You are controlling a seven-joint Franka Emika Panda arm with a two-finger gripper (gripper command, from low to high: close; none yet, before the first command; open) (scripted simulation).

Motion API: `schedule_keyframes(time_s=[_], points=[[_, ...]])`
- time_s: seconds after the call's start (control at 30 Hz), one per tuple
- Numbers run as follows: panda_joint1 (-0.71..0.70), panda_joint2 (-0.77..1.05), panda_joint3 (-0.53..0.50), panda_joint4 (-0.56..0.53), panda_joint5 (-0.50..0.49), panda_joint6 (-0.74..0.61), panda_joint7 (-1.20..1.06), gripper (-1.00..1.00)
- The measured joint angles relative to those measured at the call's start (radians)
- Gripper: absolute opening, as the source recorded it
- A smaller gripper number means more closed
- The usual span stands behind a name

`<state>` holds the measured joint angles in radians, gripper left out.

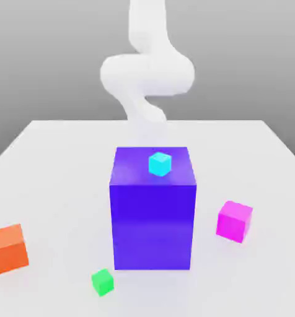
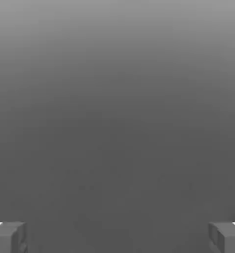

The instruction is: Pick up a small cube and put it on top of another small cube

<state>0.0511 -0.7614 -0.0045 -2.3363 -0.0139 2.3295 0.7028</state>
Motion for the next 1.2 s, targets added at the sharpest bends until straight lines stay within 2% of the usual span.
schedule_keyframes(time_s=[0.67,1.2], points=[[0.396,0.309,-0.074,-0.29,-0.079,0.235,-0.802,0.0],[0.69,0.553,-0.132,-0.521,-0.073,0.423,-1.492,0.0]])
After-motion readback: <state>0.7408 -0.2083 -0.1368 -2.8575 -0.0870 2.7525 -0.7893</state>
